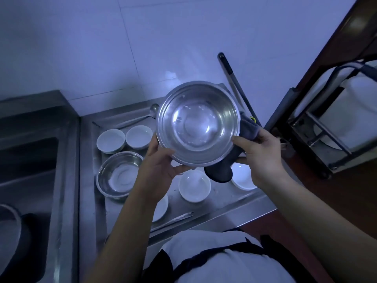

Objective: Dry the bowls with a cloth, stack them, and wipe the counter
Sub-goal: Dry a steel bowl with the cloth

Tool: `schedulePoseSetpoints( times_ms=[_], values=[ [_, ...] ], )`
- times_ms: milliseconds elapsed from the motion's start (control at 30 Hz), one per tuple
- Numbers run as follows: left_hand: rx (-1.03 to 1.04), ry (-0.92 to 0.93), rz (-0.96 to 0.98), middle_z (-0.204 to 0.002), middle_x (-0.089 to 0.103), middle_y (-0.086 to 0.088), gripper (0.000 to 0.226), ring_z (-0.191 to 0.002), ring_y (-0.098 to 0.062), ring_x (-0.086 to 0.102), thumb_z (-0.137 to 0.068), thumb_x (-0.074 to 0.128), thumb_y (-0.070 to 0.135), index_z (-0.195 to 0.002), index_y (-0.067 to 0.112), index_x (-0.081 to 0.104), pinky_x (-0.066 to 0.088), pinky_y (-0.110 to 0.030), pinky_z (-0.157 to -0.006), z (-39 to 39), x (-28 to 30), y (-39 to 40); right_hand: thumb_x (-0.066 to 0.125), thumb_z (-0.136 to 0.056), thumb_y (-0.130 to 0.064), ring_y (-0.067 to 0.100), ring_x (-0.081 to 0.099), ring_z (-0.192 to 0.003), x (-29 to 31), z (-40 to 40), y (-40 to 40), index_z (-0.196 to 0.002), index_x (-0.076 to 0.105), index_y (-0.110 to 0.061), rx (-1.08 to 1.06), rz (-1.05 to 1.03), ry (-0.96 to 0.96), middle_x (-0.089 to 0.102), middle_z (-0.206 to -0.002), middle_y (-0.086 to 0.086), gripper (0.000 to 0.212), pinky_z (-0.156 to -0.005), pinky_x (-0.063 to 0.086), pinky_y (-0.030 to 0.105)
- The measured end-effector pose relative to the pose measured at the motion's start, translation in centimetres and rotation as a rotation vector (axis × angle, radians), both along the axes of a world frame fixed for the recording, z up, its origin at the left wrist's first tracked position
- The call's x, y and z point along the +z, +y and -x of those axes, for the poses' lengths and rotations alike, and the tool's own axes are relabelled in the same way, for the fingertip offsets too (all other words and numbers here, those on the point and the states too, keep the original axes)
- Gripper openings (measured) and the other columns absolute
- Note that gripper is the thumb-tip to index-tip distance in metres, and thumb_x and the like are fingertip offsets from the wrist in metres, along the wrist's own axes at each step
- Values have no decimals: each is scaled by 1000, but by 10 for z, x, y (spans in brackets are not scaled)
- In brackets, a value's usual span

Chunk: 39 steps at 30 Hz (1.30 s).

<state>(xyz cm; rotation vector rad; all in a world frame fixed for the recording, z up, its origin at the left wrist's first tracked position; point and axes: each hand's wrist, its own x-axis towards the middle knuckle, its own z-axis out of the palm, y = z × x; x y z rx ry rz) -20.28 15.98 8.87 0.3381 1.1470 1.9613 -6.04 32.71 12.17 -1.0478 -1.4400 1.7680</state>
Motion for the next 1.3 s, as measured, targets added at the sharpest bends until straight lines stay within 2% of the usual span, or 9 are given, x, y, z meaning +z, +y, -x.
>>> schedulePoseSetpoints(
  times_ms=[133,233,300,433,567,667,833,933,1300],
  values=[
    [284,166,312,-147,51,3,75,-126,-15,57,-95,60,4,-154,40,32,52,-44,-101,-17,-2,9,70,-81,8,23,70,-75,-19,-5,10,-100,71,-7,-99,109,-74,74,-77,2,25,-56,60,38],
    [472,526,326,-139,57,15,54,-125,0,56,-95,66,7,-141,31,53,49,-23,-102,-35,8,19,68,-79,10,22,63,-73,-27,-13,13,-94,67,1,-149,63,-101,66,-76,11,17,-59,62,51],
    [314,565,259,-120,69,21,38,-110,7,63,-97,63,2,-126,26,65,52,-13,-88,-51,15,34,68,-78,9,22,57,-72,-31,-18,13,-83,64,-1,-130,-45,-124,60,-75,14,13,-69,58,60],
    [-58,219,270,-140,59,13,57,-127,-2,57,-98,64,9,-147,29,45,51,-7,-77,-81,13,84,72,-81,6,18,67,-71,-28,-28,7,-93,74,-15,-47,-148,-97,73,-73,5,24,-67,57,43],
    [-137,181,225,-112,73,15,61,-90,-5,68,-98,60,5,-134,51,46,53,-21,-73,-97,3,108,65,-86,11,10,67,-78,-24,-40,7,-100,75,-24,66,-277,-40,73,-82,5,39,-70,52,21],
    [-163,108,154,-109,73,-8,52,-89,-13,66,-97,53,-3,-135,32,51,51,-25,-76,-97,8,115,68,-90,3,17,64,-90,-26,-51,20,-106,76,-19,117,-346,-58,69,-96,14,28,-73,48,13],
    [-213,74,95,-108,62,-14,63,-92,-31,42,-81,57,-10,-135,22,56,34,-41,-75,-86,10,125,58,-95,-27,10,53,-126,-36,-67,48,-134,62,-26,310,-611,-128,57,-134,-16,40,-101,45,28],
    [-223,124,89,-111,66,-13,66,-87,-32,60,-83,54,-13,-134,28,60,49,-37,-73,-83,18,130,52,-99,-20,9,31,-148,-35,-69,64,-144,49,-30,458,-683,-152,40,-155,-15,46,-118,26,23],
    [-244,188,218,-96,73,-10,70,-82,-23,70,-68,51,-17,-134,3,54,58,-34,-65,-77,44,144,53,-99,-22,5,36,-145,-2,-28,155,-141,55,-25,867,-434,-10,51,-150,-12,43,-122,29,38]
  ],
)
